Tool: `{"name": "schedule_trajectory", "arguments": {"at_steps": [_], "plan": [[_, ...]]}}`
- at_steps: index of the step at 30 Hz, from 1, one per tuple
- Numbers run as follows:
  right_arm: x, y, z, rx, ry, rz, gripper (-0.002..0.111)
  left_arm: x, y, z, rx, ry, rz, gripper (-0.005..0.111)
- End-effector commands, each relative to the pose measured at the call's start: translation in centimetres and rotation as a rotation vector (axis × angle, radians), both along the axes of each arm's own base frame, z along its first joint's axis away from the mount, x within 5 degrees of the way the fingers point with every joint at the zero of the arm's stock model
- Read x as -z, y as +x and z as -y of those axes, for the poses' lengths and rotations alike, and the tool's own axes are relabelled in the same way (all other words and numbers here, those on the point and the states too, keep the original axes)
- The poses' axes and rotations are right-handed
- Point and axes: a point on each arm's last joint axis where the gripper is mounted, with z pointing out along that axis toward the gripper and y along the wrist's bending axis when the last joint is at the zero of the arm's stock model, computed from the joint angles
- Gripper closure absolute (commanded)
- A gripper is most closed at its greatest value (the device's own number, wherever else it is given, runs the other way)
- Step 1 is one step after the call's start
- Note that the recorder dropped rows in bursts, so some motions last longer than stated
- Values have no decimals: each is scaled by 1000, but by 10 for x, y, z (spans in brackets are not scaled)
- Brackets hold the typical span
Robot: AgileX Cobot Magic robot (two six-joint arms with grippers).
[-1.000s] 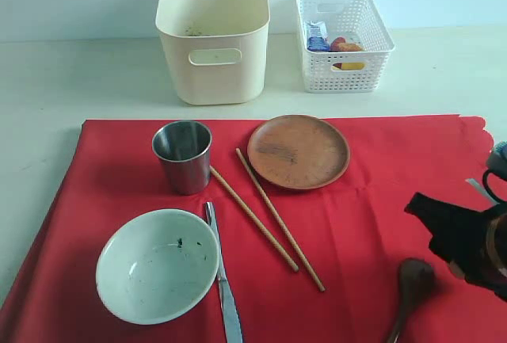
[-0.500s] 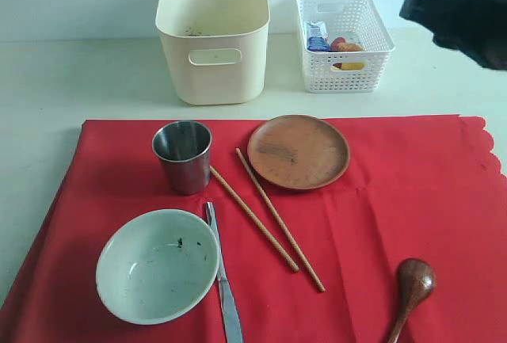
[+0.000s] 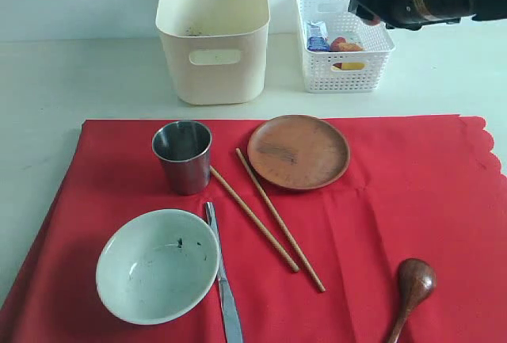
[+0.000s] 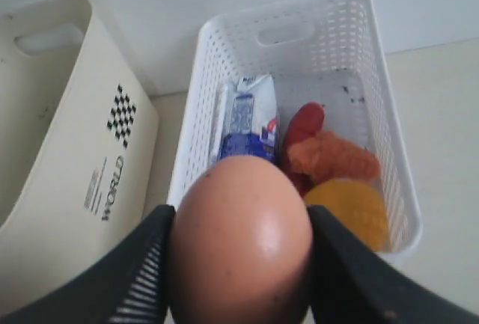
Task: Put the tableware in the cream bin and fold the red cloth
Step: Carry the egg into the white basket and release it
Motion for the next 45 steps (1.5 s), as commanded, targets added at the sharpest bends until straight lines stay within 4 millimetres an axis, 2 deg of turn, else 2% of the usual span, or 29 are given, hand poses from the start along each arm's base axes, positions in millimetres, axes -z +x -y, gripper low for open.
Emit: {"name": "schedule_trajectory", "arguments": {"at_steps": [1,6,13,17,24,27,31,38,40,41,45], "plan": [[-1,36,13,7,10,40,108,0,0,0,7,-1,0,106],[13,60,12,23,-23,53,108,0,0,0,7,-1,0,106],[29,69,17,83,-63,43,106,0,0,0,7,-1,0,106],[33,70,18,92,-66,37,92,0,0,0,7,-1,0,106],[35,69,13,52,-37,21,59,0,0,0,7,-1,0,106],[36,67,9,12,-14,9,50,0,0,0,7,-1,0,106],[36,67,7,-3,-5,5,44,0,0,0,7,-1,0,106],[36,67,7,-4,-5,4,44,0,0,0,7,-1,0,106],[29,64,3,-49,22,5,44,0,0,0,7,-1,0,106],[20,61,-2,-103,55,9,44,0,0,0,7,-1,0,106],[-4,55,-4,-141,80,51,44,0,0,0,7,-1,0,106]]}}
